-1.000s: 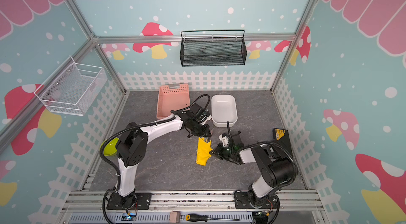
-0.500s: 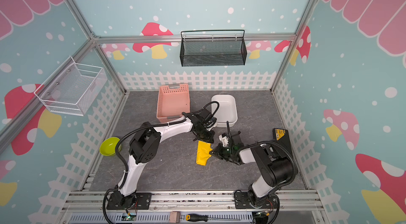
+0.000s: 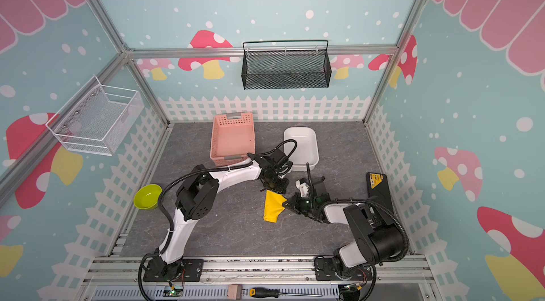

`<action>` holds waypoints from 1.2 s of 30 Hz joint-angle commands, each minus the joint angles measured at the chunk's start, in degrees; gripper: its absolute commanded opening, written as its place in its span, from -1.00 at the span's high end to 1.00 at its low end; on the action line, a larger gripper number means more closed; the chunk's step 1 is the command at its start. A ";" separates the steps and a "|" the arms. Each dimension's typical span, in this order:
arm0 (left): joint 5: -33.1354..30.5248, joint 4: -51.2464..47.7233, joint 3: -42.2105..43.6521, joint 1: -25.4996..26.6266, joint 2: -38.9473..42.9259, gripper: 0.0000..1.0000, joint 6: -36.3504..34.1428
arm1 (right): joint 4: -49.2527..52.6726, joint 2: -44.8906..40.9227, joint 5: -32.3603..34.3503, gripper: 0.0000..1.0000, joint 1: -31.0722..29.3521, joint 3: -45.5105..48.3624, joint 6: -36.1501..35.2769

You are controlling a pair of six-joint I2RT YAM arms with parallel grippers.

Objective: Place the utensils on the paper napkin and roll it up

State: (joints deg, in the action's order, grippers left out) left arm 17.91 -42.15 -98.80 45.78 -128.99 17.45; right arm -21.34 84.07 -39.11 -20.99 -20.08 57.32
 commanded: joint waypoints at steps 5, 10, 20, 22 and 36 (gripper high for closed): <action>-4.84 -2.95 3.44 -0.72 0.32 0.86 -1.90 | 3.30 -3.36 2.80 1.00 0.11 2.58 0.34; -5.04 -2.85 4.35 -0.76 0.67 0.87 -2.03 | 5.85 -5.20 4.92 1.00 0.11 3.10 -0.11; -4.97 -2.85 5.53 -0.78 1.35 0.88 -1.90 | 7.36 -8.11 10.30 1.00 0.17 5.61 1.95; -5.00 -2.86 5.64 -0.76 1.50 0.88 -1.79 | 7.37 -8.46 11.16 1.00 0.12 6.13 2.48; -5.43 -2.85 6.78 -0.70 2.42 0.90 -1.64 | 8.20 -11.01 14.92 1.00 0.69 8.21 4.79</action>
State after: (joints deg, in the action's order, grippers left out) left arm 16.38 -40.66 -94.37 45.71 -126.17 17.10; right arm -16.43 73.25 -27.35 -20.97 -13.37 60.95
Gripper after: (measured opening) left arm 0.052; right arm 0.046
